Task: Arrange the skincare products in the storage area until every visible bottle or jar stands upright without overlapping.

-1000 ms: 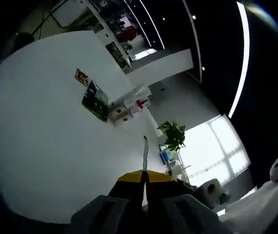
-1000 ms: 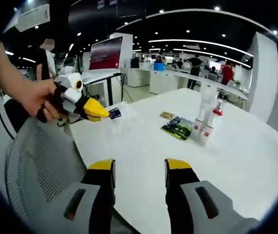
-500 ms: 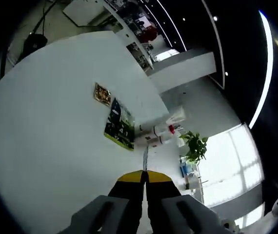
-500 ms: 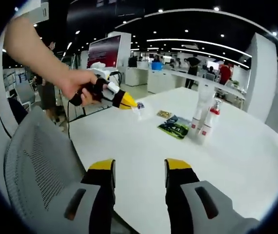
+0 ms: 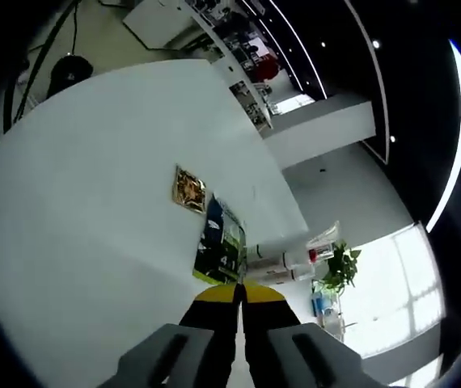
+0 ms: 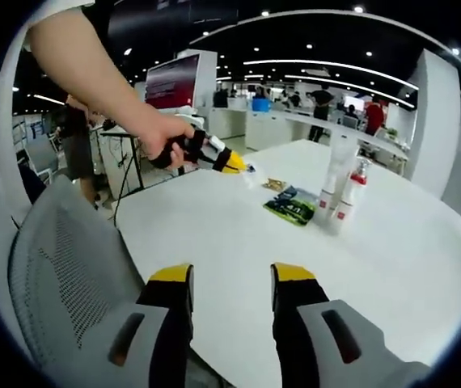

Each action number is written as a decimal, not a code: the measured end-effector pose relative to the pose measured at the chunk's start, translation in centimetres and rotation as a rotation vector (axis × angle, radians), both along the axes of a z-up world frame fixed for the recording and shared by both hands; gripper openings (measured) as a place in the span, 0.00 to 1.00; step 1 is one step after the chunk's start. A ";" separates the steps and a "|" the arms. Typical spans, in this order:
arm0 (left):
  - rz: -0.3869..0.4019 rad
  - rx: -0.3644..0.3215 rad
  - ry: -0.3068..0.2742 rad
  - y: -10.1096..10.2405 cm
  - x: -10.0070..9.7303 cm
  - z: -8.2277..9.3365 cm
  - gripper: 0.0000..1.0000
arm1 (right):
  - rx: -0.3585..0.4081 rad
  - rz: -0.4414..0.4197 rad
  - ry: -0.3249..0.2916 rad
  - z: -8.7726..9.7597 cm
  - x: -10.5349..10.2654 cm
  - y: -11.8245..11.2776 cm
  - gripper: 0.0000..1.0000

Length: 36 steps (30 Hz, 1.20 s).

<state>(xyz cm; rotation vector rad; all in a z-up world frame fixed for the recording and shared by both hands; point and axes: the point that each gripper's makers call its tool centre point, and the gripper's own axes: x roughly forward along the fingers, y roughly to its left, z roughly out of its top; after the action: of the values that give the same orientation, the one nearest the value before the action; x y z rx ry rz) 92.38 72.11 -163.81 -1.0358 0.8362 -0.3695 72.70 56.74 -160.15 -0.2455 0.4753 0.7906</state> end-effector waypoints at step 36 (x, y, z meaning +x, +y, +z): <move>0.096 0.188 0.220 1.8 3.5 -7.7 0.03 | 0.000 -0.023 0.048 -0.8 0.2 -0.3 0.35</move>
<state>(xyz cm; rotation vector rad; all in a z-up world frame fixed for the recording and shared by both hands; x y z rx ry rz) 95.90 73.90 -171.46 -0.9470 0.9944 -0.0938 72.90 56.46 -160.97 -0.2209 0.5220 0.7754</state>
